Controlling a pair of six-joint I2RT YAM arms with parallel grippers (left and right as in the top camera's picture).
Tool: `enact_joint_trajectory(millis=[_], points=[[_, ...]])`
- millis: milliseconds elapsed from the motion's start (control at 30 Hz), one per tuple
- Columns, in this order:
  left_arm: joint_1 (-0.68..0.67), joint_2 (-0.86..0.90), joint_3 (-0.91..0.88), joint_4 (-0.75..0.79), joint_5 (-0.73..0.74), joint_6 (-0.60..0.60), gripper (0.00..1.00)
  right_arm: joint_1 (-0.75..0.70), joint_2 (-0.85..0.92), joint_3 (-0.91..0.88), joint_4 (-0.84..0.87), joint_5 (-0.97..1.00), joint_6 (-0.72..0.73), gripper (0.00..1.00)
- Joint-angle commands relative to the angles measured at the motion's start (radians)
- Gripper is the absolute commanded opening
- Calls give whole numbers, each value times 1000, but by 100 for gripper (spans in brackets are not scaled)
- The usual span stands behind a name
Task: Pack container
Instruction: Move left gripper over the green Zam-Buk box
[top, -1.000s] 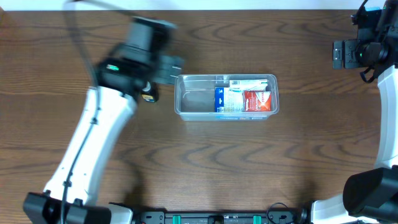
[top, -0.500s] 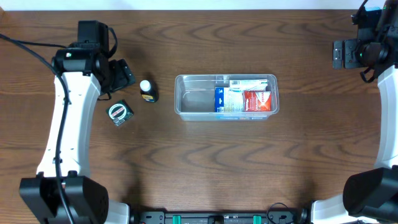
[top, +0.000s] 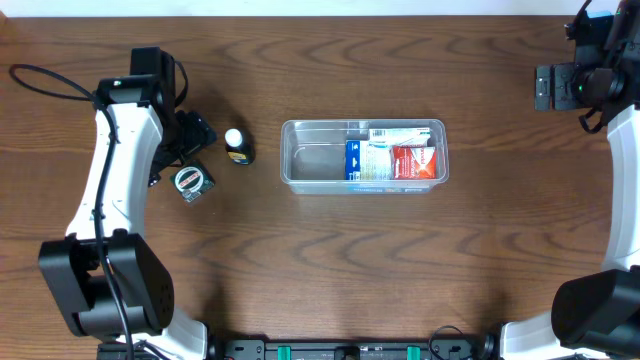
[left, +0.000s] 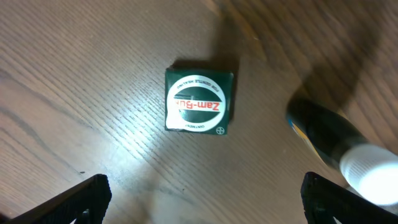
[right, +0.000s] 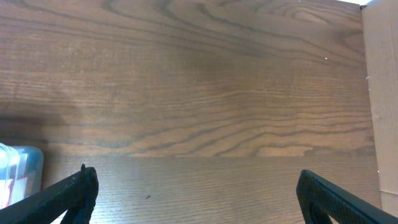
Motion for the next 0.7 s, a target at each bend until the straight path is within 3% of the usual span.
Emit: enact_joint_trajectory(millis=[0, 667], points=[[14, 23, -3, 3, 6, -62, 98, -2, -4, 5, 0, -4, 10, 99], [66, 103, -23, 12, 18, -114, 98, -2, -4, 5, 0, -4, 10, 99]])
